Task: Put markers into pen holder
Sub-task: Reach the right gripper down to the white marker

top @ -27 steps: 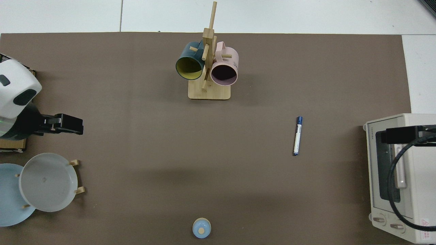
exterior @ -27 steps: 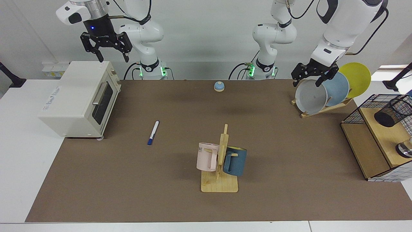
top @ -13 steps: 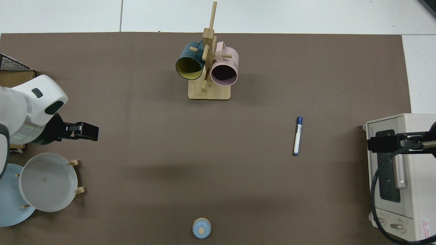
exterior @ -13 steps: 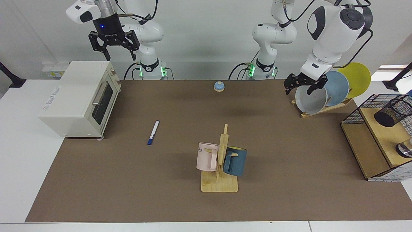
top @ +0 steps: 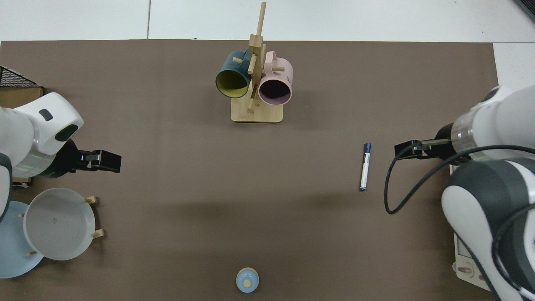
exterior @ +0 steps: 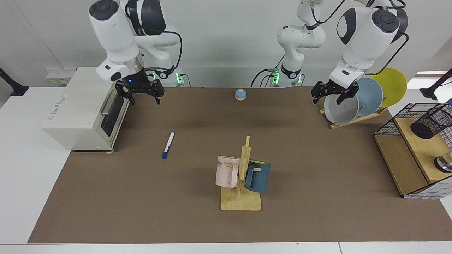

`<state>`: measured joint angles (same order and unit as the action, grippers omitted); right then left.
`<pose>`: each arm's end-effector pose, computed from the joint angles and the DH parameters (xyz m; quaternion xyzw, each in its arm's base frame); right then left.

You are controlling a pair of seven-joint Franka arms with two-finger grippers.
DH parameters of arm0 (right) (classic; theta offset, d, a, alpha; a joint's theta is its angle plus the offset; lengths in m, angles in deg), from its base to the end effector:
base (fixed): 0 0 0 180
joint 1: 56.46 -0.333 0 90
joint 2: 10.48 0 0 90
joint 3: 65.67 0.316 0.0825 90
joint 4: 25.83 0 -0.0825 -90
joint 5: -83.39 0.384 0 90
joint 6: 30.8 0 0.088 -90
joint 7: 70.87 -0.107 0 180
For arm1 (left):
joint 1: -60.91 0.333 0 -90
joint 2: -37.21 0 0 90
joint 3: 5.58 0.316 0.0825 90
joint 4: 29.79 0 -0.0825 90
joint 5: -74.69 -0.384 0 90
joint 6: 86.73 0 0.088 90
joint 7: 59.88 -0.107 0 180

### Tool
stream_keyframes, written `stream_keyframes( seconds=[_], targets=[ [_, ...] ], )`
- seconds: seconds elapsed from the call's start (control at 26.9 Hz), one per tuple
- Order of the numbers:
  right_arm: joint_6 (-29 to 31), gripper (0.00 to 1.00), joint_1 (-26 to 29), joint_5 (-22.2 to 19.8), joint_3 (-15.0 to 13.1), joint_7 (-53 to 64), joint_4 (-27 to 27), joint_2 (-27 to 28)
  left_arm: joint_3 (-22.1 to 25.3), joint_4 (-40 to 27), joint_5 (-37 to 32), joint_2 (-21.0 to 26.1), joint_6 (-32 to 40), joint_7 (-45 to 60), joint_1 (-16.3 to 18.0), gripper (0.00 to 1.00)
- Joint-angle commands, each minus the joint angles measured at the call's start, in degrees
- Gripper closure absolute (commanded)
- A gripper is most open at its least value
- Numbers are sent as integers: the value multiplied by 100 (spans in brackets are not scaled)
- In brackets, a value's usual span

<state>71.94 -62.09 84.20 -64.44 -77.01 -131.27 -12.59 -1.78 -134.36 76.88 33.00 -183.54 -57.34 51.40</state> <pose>0.5463 0.0671 0.5357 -1.0000 -0.0047 0.0059 0.0059 0.5300 -0.0557 0.5541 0.9990 -0.0250 -0.0325 0.0190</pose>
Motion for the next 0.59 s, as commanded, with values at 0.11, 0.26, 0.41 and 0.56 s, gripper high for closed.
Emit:
stream_keyframes(
  seconds=[0.11, 0.26, 0.41, 0.56],
  targets=[
    [1124, 0, 0, 34, 9, -27, -372, 720, 69, -248, 80, -194, -118, -87, -78, 0],
    [1379, 0, -97, 34, 0, -229, -372, 1010, 69, -265, 80, -194, -118, -87, -78, 0],
    [1748, 0, -106, 34, 9, -422, -381, 1326, 69, -265, 80, -194, -127, -87, -69, 0],
    [2012, 0, -132, 34, 0, -616, -433, 1590, 69, -274, 80, -194, -127, -87, -60, 0]
  ],
)
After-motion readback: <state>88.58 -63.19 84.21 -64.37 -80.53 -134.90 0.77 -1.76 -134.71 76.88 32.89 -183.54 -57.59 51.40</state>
